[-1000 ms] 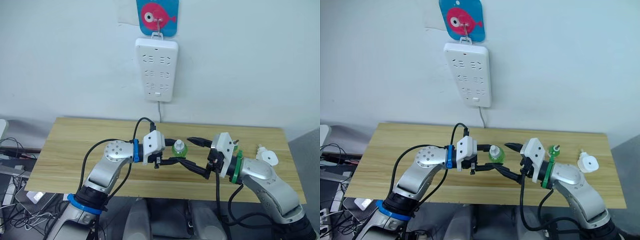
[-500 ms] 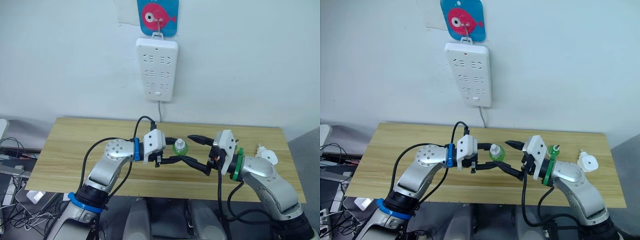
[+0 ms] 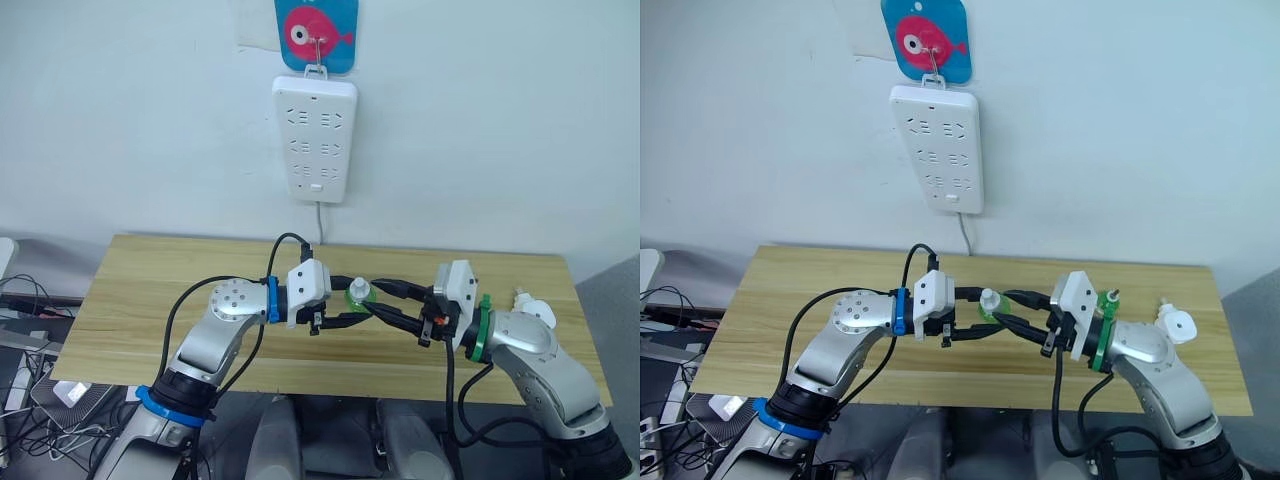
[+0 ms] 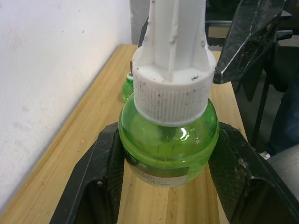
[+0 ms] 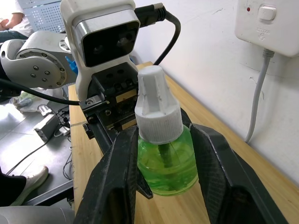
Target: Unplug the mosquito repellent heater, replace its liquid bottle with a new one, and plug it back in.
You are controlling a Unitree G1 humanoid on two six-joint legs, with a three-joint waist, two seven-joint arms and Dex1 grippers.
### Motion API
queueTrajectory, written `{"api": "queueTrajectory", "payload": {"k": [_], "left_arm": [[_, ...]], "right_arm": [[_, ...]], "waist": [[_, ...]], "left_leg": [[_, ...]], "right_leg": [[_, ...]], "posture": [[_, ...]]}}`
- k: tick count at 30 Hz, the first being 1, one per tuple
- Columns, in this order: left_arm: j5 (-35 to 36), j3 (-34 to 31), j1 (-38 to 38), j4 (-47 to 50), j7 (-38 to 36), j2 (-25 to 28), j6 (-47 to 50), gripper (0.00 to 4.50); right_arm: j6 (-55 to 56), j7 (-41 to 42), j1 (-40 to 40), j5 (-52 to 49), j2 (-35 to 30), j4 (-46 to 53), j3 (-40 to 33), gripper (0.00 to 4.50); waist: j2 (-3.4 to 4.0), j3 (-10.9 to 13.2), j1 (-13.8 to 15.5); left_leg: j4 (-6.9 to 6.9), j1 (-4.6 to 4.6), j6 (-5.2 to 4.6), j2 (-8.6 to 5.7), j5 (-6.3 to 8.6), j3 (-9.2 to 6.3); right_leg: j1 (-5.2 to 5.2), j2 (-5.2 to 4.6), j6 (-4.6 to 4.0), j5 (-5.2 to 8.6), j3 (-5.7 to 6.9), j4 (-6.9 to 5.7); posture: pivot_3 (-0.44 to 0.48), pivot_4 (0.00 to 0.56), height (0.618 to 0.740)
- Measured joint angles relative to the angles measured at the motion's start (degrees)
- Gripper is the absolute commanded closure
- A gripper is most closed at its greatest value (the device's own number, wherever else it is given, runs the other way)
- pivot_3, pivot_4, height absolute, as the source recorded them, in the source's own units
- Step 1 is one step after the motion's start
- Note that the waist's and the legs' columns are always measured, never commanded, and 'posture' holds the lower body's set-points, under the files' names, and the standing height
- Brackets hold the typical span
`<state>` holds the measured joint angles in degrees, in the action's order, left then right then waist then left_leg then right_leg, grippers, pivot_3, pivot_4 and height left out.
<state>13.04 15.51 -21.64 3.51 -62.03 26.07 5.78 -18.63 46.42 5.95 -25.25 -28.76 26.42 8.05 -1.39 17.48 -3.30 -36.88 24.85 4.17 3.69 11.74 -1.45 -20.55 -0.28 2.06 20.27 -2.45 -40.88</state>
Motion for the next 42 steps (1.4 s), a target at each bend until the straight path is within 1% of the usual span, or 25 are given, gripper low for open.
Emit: {"api": "queueTrajectory", "payload": {"k": [3, 8, 14, 22, 28, 29, 37, 39, 42], "left_arm": [[0.0, 0.0, 0.0, 0.0, 0.0, 0.0, 0.0, 2.3], [0.0, 0.0, -0.1, -0.8, -0.2, 0.0, 0.0, 2.3], [0.0, 0.0, -0.2, -0.8, -0.1, -0.5, 0.0, 2.3], [0.0, 0.0, -0.2, -0.8, -0.1, -0.5, 0.0, 2.3], [-0.1, 0.1, -0.1, -0.8, -0.1, -0.5, 0.0, 2.3], [-0.1, 0.1, -0.1, -0.8, -0.1, -0.5, 0.0, 2.3], [0.0, 0.1, -0.1, -0.8, 0.0, -0.5, 0.0, 2.3], [0.0, 0.1, 0.0, -0.8, 0.0, -0.5, 0.0, 2.3], [0.0, 0.1, 0.0, -0.7, 0.0, -0.6, 0.0, 2.3]], "right_arm": [[0.5, 0.2, -0.1, 0.3, 0.0, -0.1, 0.2, 2.69], [-0.2, -1.8, 0.5, 1.5, 1.2, 0.2, 2.1, 2.69], [-3.3, -4.4, 3.8, 1.6, 2.9, 2.6, 3.4, 2.69], [-7.9, -6.2, 4.3, 0.6, 2.7, 6.9, 3.4, 2.69], [-9.7, -6.6, 4.8, 0.5, 1.4, 7.8, 3.4, 2.69], [-9.9, -6.6, 4.8, 0.5, 1.2, 8.0, 3.4, 2.69], [-12.2, -8.3, 5.7, 1.0, 1.2, 8.3, 3.7, 2.69], [-12.9, -9.1, 7.1, 1.4, 1.9, 8.1, 4.5, 2.69], [-13.1, -10.5, 11.7, 3.7, 5.9, 4.4, 7.8, 2.69]], "waist": [[0.0, 0.0, 0.0], [0.0, 0.0, 0.0], [0.0, 0.0, 0.0], [0.0, 0.0, 0.0], [0.0, 0.0, 0.0], [0.0, 0.0, 0.0], [0.0, 0.0, 0.0], [0.0, 0.0, -0.1], [0.0, 0.0, -0.5]], "left_leg": [[0.0, 0.0, 0.0, 0.0, 0.0, 0.0], [0.0, 0.0, 0.0, 0.0, 0.0, 0.0], [0.0, 0.01, 0.0, 0.0, 0.0, -0.01], [0.02, 0.01, 0.0, 0.0, 0.0, -0.01], [0.02, 0.01, 0.0, 0.0, 0.0, -0.01], [0.02, 0.01, 0.0, 0.0, 0.0, -0.01], [0.03, 0.01, -0.01, 0.0, 0.0, -0.01], [0.03, 0.0, 0.0, 0.01, 0.0, 0.0], [0.03, -0.01, 0.0, 0.02, 0.0, -0.03]], "right_leg": [[0.0, 0.0, 0.0, 0.0, 0.0, 0.0], [-0.01, 0.01, 0.0, 0.0, -0.01, 0.0], [-0.01, 0.01, 0.0, 0.0, 0.0, 0.02], [-0.01, 0.01, 0.0, 0.0, 0.0, 0.02], [-0.01, 0.01, 0.0, 0.0, 0.0, 0.03], [-0.01, 0.01, 0.0, 0.0, 0.0, 0.03], [-0.02, 0.01, 0.01, 0.0, -0.01, 0.03], [-0.03, 0.01, 0.01, 0.0, -0.02, 0.02], [-0.05, 0.04, 0.0, 0.0, -0.03, -0.02]], "posture": [[-0.118, 0.265, 0.74], [-0.118, 0.261, 0.74], [-0.119, 0.264, 0.74], [-0.117, 0.267, 0.74], [-0.115, 0.267, 0.74], [-0.115, 0.273, 0.74], [-0.115, 0.268, 0.74], [-0.113, 0.266, 0.74], [-0.112, 0.261, 0.74]]}}
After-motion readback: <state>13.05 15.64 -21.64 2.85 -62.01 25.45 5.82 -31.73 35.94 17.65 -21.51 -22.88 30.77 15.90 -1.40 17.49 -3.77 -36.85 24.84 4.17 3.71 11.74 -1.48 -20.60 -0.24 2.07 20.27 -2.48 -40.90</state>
